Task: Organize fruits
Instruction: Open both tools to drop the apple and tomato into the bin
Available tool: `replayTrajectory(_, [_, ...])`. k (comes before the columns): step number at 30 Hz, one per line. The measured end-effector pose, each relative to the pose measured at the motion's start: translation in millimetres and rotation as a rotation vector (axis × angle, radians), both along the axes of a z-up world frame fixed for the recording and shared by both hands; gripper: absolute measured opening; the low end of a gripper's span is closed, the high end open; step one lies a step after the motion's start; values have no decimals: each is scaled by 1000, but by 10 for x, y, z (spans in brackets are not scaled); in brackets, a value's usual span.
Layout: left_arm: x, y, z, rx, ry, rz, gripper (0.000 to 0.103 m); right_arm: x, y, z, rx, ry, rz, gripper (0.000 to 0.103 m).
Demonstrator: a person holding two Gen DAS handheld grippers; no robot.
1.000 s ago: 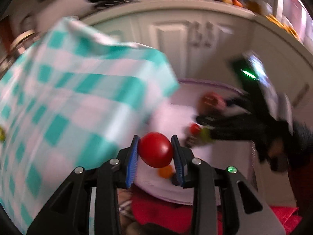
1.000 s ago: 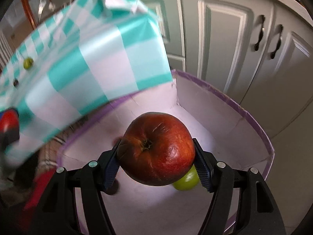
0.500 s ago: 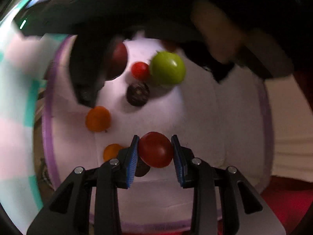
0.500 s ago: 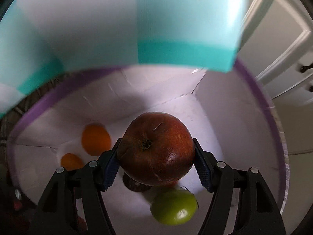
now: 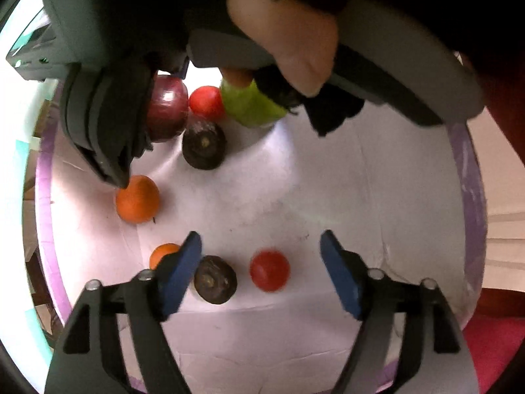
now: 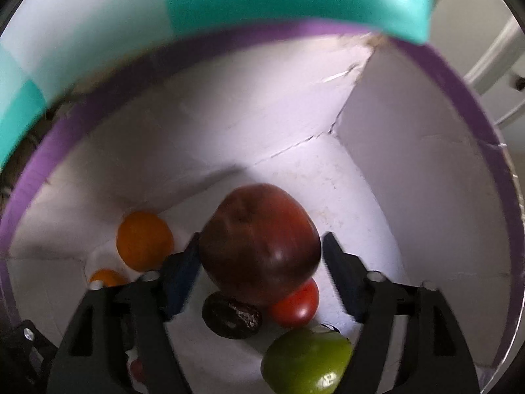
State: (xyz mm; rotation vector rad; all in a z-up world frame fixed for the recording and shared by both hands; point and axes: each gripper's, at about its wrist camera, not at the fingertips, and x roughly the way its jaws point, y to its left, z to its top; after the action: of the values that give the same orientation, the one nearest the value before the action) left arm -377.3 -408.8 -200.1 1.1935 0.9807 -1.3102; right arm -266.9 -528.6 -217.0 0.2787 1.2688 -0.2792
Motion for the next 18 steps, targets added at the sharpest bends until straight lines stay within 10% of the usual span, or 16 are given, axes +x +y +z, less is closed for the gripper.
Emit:
replayTrajectory(10, [36, 212, 501, -208, -53, 44, 84, -630, -190, 847, -13, -207, -196, 87])
replayTrajectory(18, [141, 657, 1490, -502, -46, 172, 89, -1030, -152, 1704, -95, -359, -330, 88])
